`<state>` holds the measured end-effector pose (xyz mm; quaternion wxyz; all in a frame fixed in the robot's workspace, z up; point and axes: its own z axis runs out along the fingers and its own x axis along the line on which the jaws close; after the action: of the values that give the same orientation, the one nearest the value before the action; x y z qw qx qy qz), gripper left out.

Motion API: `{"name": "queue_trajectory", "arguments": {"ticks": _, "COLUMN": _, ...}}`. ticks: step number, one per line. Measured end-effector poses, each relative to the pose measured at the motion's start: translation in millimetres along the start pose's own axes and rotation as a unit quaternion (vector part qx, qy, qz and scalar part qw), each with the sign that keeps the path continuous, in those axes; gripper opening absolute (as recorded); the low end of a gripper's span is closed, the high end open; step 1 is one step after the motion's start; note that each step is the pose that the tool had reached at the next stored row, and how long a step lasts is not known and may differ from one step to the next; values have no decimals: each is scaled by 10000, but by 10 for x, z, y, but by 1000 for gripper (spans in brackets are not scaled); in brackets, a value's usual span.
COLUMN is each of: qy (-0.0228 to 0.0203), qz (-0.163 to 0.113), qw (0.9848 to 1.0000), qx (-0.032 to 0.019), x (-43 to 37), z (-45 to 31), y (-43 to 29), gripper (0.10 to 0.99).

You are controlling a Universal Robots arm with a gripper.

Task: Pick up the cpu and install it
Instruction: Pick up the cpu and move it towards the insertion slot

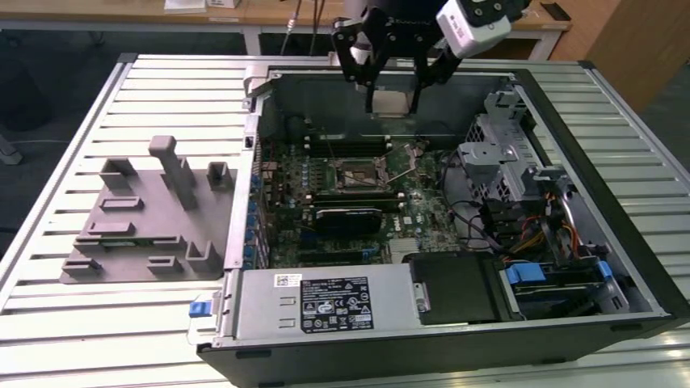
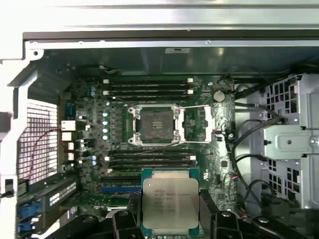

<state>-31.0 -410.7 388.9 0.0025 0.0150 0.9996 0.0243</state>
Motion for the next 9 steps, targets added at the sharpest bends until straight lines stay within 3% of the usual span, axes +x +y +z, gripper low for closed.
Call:
{"name": "queue_trajectory", "arguments": {"ticks": 2, "qy": 4, "qz": -1, "qw": 10000, "qx": 0, "x": -35, "z": 25, "y": 0, "gripper": 541}}
{"name": "queue_trajectory", "arguments": {"ticks": 9, "qy": 5, "qz": 0, "qw": 10000, "qx": 0, "x": -39, "z": 152, "y": -6, "gripper": 541}}
